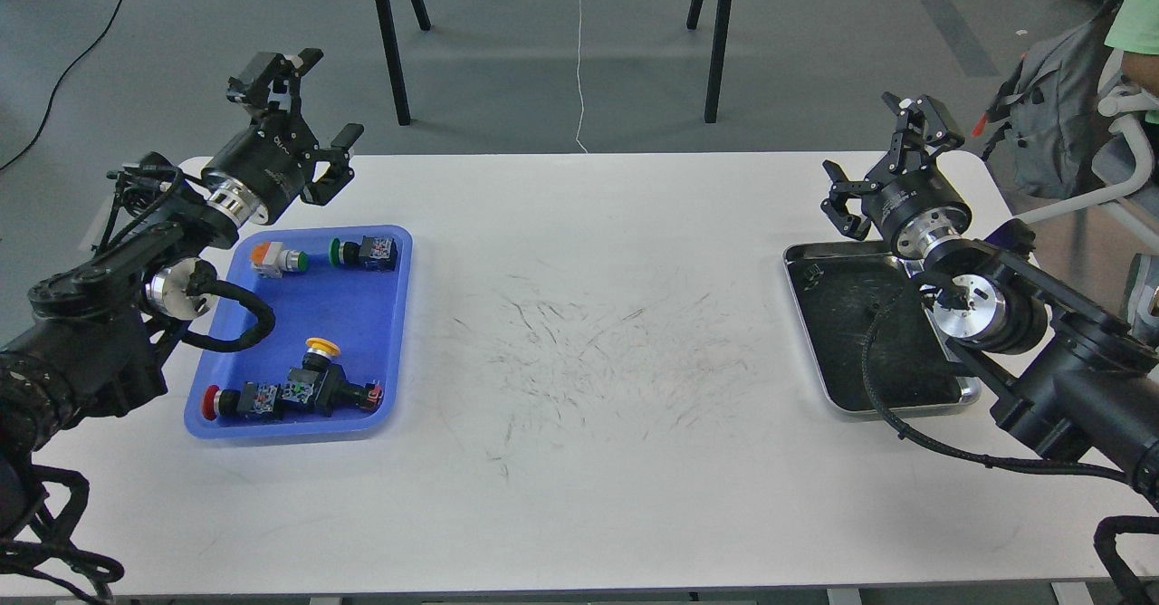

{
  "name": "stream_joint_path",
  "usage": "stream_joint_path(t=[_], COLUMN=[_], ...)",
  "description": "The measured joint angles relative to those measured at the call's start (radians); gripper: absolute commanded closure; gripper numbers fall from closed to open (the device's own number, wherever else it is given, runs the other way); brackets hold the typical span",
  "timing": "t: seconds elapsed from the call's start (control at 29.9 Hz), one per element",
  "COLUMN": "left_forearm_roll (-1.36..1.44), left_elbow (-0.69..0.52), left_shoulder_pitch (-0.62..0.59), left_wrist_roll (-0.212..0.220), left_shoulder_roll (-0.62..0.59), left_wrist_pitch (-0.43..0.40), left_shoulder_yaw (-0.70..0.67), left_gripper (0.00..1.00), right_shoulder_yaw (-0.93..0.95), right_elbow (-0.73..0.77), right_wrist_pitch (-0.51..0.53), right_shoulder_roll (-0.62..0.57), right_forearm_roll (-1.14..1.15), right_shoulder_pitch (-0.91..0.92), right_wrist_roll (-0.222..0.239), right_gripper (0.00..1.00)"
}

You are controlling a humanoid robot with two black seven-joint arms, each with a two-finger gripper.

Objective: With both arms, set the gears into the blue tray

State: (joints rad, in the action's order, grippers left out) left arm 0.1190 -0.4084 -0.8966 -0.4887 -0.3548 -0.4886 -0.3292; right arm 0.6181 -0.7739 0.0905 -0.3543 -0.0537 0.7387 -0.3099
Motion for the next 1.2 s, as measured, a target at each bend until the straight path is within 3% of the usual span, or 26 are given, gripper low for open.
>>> stream_joint_path(t=[1.2], left_forearm_roll=[-0.010], left_elbow=[0.004], left_shoulder_pitch=[-0.002], left_wrist_roll=[0.000], left_shoulder_roll=[0.000], left_wrist_pitch=[0.000], left_shoulder_yaw=[-0.007], left_gripper=[0.00], right_shoulder_yaw=[0.000], right_elbow=[-0.002], right_wrist_pitch=[-0.008], right_shoulder_roll=[0.000], right_forearm_roll=[0.000], right_shoulder_pitch=[-0.001], right_wrist_roll=[0.001], right_gripper=[0.01])
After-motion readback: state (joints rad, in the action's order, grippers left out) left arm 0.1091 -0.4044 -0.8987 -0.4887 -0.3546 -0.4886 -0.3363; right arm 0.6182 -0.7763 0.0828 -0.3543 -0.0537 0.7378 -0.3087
